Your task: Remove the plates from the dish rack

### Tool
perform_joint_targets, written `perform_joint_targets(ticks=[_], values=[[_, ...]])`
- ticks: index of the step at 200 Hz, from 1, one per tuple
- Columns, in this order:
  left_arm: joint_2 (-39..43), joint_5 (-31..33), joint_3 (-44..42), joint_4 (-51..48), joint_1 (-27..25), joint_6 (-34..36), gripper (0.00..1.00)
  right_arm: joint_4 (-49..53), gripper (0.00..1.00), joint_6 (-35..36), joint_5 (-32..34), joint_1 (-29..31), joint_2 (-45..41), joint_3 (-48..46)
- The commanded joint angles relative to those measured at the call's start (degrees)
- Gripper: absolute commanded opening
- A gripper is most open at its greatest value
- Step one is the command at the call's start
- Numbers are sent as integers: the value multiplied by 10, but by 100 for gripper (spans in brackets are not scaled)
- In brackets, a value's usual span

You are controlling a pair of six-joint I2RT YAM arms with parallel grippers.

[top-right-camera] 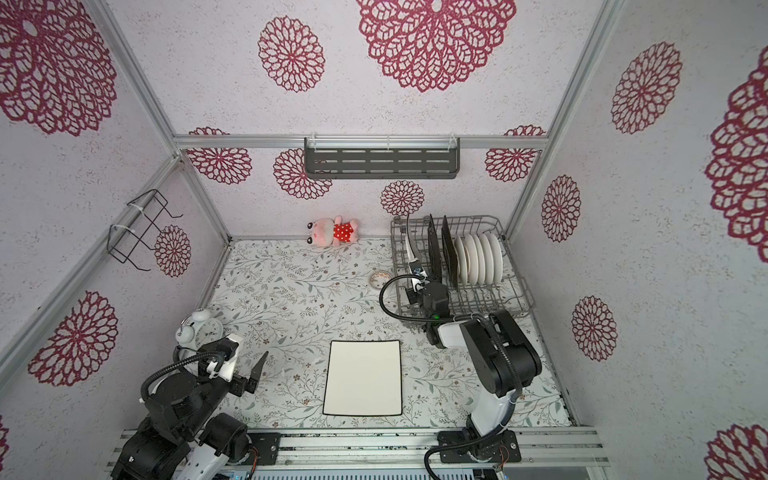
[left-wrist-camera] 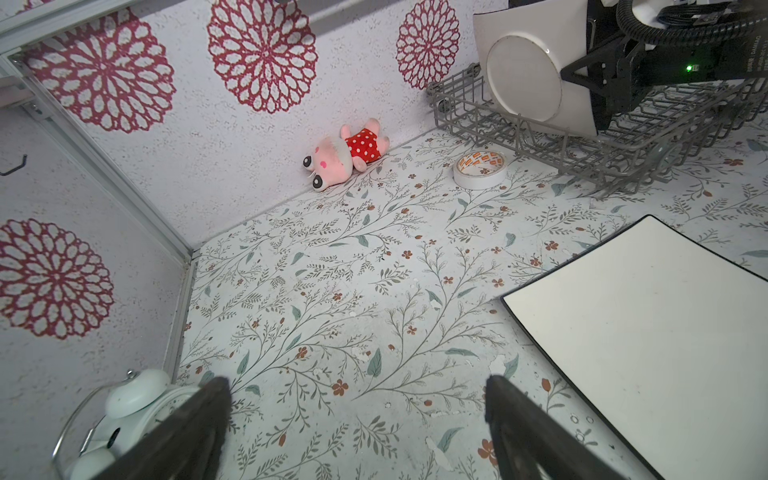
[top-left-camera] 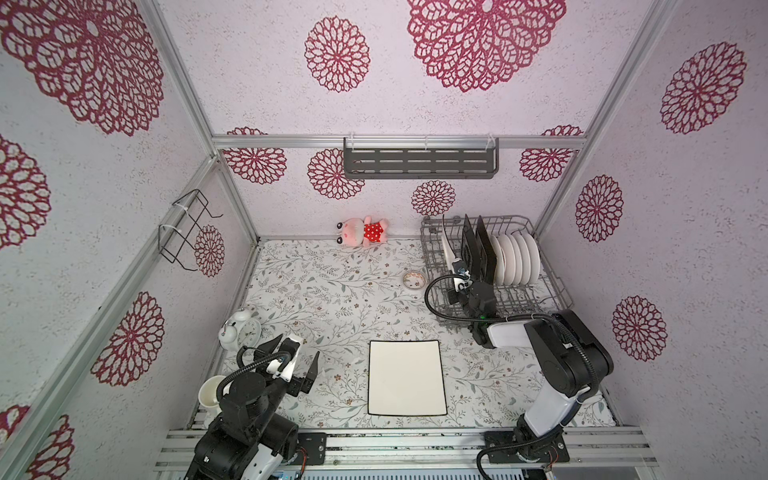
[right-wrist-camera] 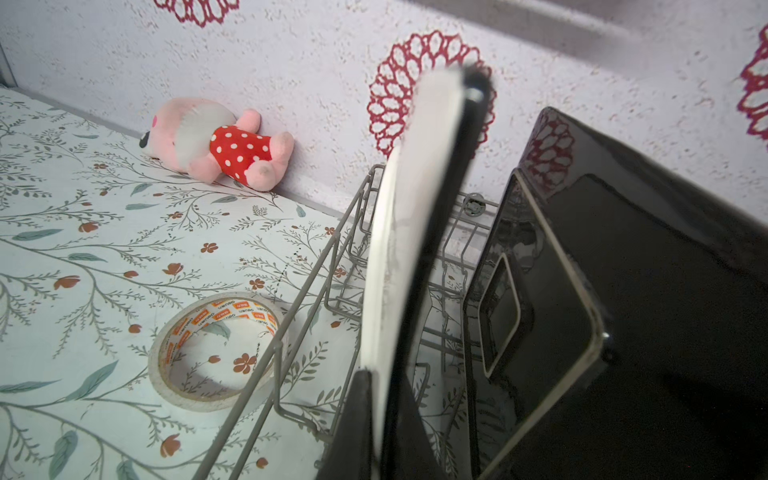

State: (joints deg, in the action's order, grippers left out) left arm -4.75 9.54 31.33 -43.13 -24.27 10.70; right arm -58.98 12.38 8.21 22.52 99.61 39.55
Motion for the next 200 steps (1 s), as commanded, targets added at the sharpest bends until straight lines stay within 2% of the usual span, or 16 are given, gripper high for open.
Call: perform_joint_targets(ticks=[1,78,200], values=[[8,-9,-4,14,-4,10,97,-82,0,-1,-30,9,-55,23],[13,-15,-5,12,-4,12,97,-126,0,-63,-34,8,-47,40],[13,-18,-5,12,-4,12,98,-149,0,-83,-43,3,-65,51]])
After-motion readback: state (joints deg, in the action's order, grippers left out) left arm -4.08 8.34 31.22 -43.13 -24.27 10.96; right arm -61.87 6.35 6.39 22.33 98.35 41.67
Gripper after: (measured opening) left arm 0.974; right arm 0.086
